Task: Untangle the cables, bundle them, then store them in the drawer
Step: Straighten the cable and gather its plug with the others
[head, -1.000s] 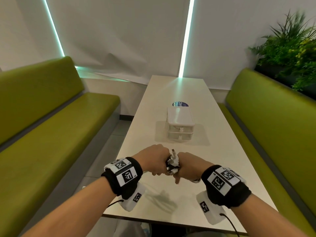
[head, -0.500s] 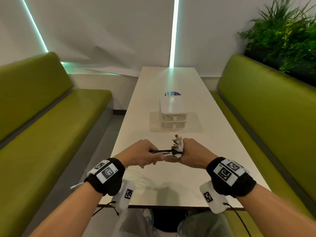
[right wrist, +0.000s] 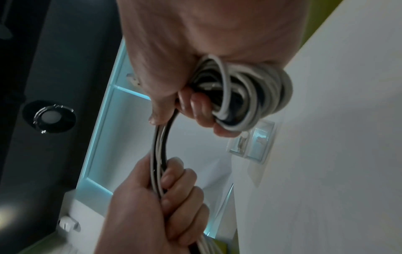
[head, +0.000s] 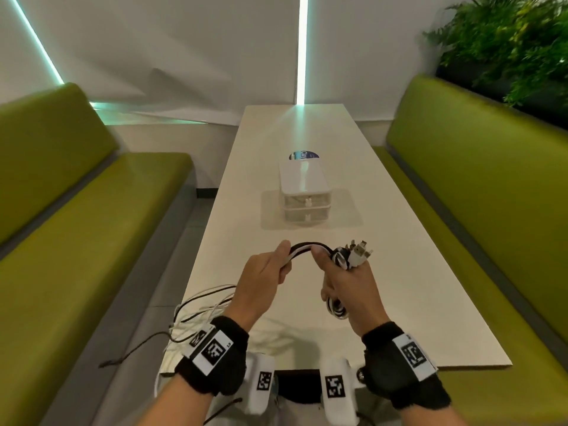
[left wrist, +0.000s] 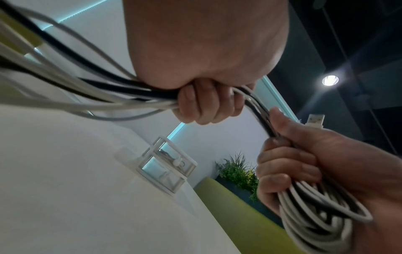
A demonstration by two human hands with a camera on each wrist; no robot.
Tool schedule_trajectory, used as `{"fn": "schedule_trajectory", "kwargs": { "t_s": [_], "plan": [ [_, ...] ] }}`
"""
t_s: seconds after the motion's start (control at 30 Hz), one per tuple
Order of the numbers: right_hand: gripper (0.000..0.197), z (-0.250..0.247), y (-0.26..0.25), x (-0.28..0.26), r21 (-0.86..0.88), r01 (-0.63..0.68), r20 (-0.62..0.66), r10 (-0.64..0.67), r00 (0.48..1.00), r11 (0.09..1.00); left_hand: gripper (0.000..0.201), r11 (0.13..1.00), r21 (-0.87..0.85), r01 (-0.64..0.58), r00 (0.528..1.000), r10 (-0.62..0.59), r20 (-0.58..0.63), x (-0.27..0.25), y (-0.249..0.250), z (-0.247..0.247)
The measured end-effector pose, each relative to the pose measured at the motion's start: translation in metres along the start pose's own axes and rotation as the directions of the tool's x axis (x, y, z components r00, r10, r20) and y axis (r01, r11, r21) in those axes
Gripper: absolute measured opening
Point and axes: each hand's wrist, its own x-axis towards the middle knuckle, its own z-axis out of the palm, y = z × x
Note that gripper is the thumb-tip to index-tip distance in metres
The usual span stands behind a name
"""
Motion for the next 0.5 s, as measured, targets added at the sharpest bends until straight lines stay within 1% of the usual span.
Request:
{"fn": "schedule_trajectory", "kwargs": {
  "t_s": [0.1, 0.17, 0.23, 0.3, 0.4, 0.5],
  "plan": [
    [0.041, 0.005, 0.004, 0.0, 0.132, -0.057, -0.029, 0.061, 0.998, 0.99, 0.056, 1.0, 0.025, 0.015, 0.999, -0.014, -0.045, 0.008, 0.004, 0.006],
    [0.038, 0.007, 0.009, 0.0, 0.175, -0.095, -0.046, 0.104, 0.993, 0.98, 0.055, 0.999, 0.04, 0.02, 0.998, -0.018, -0.061, 0.011, 0.005, 0.011],
    [0.034, 0.007, 0.015, -0.001, 0.217, -0.091, -0.052, 0.105, 0.993, 0.972, 0.056, 0.999, 0.042, 0.024, 0.998, -0.021, -0.067, 0.011, 0.004, 0.017],
    [0.031, 0.006, 0.018, -0.003, 0.242, -0.083, -0.055, 0.099, 0.994, 0.967, 0.059, 0.999, 0.036, 0.035, 0.997, -0.032, -0.067, 0.011, 0.001, 0.023],
    [0.024, 0.005, 0.02, -0.006, 0.267, -0.116, -0.044, 0.132, 0.99, 0.957, 0.063, 0.998, 0.046, 0.039, 0.997, -0.035, -0.067, 0.009, -0.005, 0.033],
    [0.024, 0.008, 0.024, -0.004, 0.302, -0.15, -0.096, 0.187, 0.978, 0.941, 0.065, 0.995, 0.089, 0.042, 0.998, -0.037, -0.056, 0.005, -0.008, 0.048]
  ]
}}
